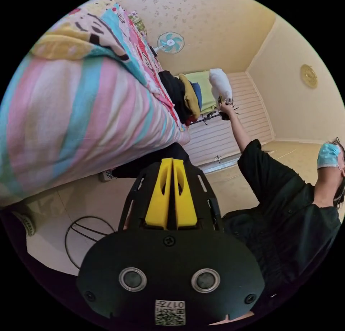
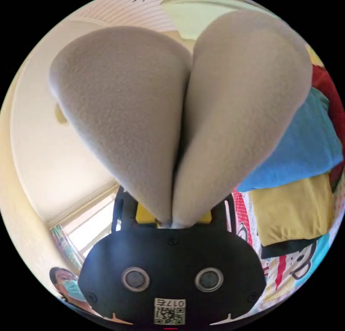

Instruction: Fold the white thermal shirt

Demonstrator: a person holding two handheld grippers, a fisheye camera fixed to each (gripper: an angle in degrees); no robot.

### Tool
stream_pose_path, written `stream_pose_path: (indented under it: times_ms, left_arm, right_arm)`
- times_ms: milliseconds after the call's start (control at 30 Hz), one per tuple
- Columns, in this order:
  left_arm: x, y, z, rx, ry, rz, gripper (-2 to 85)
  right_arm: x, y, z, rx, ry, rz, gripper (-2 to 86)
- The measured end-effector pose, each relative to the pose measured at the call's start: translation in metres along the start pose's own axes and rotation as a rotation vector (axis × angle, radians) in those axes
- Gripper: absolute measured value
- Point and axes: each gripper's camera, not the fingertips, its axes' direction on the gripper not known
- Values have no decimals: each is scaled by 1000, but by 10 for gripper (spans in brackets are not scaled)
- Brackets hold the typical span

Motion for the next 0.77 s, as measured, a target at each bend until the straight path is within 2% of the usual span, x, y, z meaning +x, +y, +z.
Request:
stream_pose_path:
  times_ms: [33,67,133,167,267,333,467,533,567,633,667,733,767]
  left_arm:
    - [-1,1,2,-3,-3,-9,-10]
    - [0,1,6,-11,-14,-11,-10]
    - [6,0,10,-24,-47,7,-10]
    - [8,-2,12,-26,-75,16,-10]
    - [4,-8,19,-28,-67,-5,-10]
    - [0,-10,26,-19,-30,-14,-10]
    - [-6,-18,53,-46,-16,-31,-10]
    - [-1,-21,67,-66,-28,-5,-10]
    - [5,-22,76,-81,-53,27,-10]
    - [17,-22,91,-105,-116,90,-10]
    - [26,-20,99,-116,-170,140,-10]
    - [40,-17,111,-120,-250,221,-10]
    - [48,-15,119,-116,-306,262,-10]
  right_arm:
    - [55,15,-16,39,75,121,121]
    - [79,25,-25,70,40,138,117]
    - [155,65,-44,122,-230,109,98]
    - [167,75,-46,113,-248,99,93]
    - [203,137,-57,35,-140,41,70]
    - [220,192,-41,-142,-4,37,47]
    - [225,286,18,-414,60,-78,30]
    - [233,353,95,-725,114,-125,23]
    - [235,371,116,-801,141,-149,22]
    - [230,455,199,-1072,268,-368,16]
    - [229,480,221,-1147,305,-444,14]
    - [245,594,302,-1492,510,-764,10]
    - [255,625,318,-1577,562,-853,10]
